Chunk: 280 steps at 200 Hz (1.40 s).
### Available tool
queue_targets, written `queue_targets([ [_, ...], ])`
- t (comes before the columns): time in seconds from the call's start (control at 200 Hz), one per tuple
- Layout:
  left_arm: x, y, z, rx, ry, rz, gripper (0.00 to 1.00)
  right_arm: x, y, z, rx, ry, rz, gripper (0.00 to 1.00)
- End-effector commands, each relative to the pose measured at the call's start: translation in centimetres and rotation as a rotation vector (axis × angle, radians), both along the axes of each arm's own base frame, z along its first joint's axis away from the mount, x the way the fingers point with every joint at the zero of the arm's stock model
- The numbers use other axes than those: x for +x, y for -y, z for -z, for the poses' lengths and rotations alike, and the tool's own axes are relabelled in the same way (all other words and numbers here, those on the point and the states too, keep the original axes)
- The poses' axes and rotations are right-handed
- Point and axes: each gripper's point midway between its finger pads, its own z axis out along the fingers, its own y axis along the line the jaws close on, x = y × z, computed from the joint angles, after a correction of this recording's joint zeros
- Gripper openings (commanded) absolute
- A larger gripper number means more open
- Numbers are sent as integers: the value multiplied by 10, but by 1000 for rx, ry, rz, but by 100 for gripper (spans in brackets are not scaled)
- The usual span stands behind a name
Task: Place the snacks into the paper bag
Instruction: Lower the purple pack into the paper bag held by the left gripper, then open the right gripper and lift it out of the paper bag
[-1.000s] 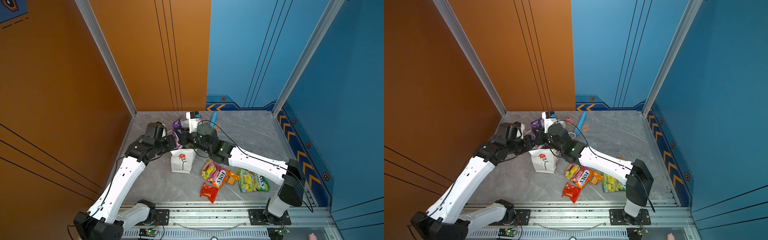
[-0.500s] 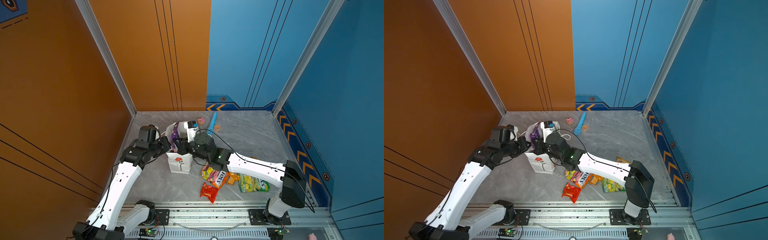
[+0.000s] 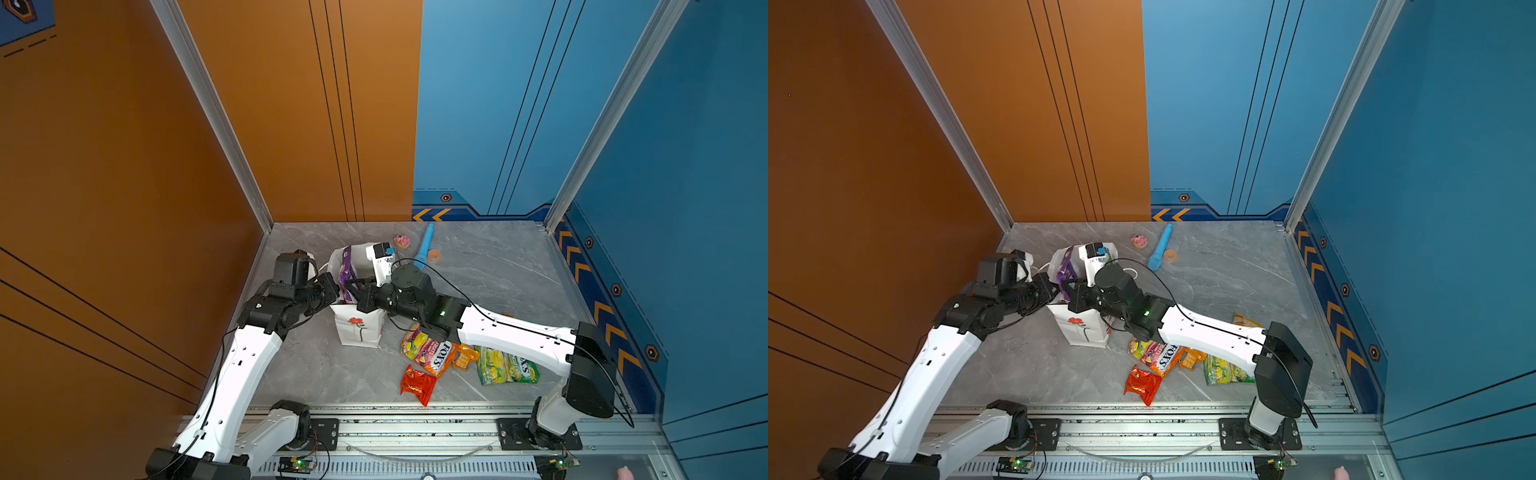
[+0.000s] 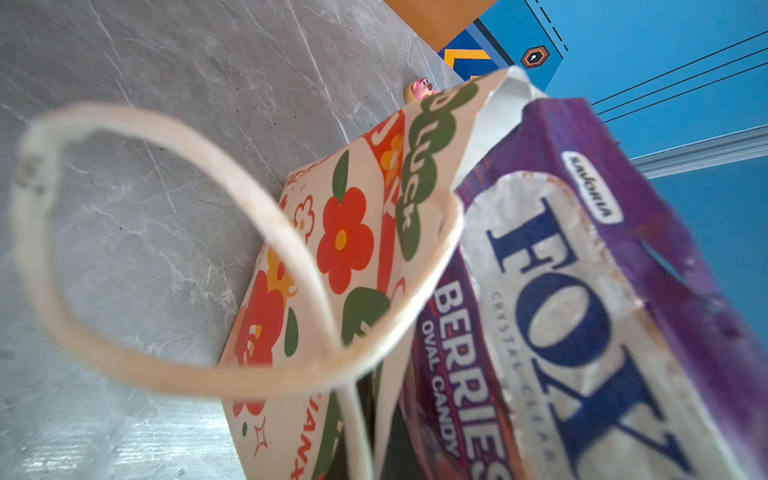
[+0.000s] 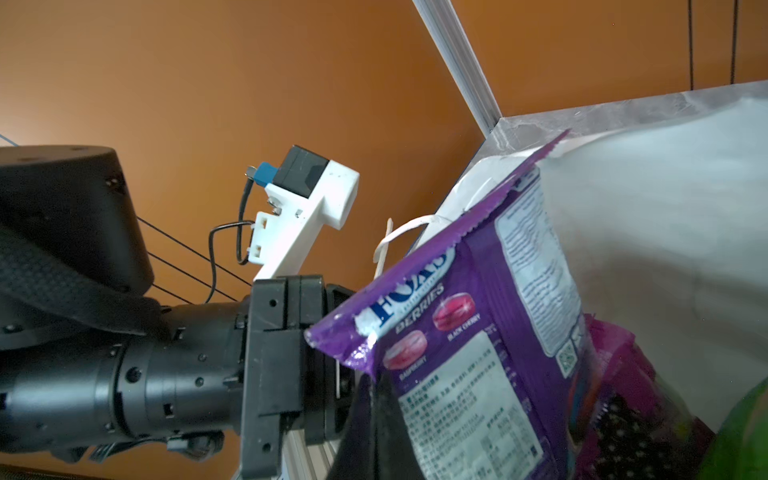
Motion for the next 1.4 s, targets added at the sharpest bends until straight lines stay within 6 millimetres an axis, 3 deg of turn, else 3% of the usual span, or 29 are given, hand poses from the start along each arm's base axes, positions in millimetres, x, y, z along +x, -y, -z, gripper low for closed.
queue_targets([
  [0.0, 3, -2, -19, -23, 90, 14, 0, -6, -14, -7, 17, 54, -81, 0],
  [0.175, 2, -8, -18, -47, 86, 8, 0, -6, -20, 9, -3, 58, -108, 0],
  [0.405, 2, -12, -17, -55, 85, 5, 0, -2, -9, 20, -58, 35, -70, 0],
  [0.521, 3, -12, -17, -50, 87, 11, 0, -4, 1, 13, -75, 49, -51, 19],
  [0.681, 4, -12, -19, -47, 91, 18, 0, -7, 15, -6, -88, 90, -24, 35],
  [0.751, 4, -12, -21, -44, 98, 19, 0, -8, 21, -12, -93, 105, -9, 36],
  [1.262, 3, -19, -25, 83, 91, 63, 0, -9, 97, -34, -167, 135, 127, 41],
  [1.397, 5, -28, -28, 147, 95, 46, 0, -15, 125, -41, -169, 135, 160, 49],
])
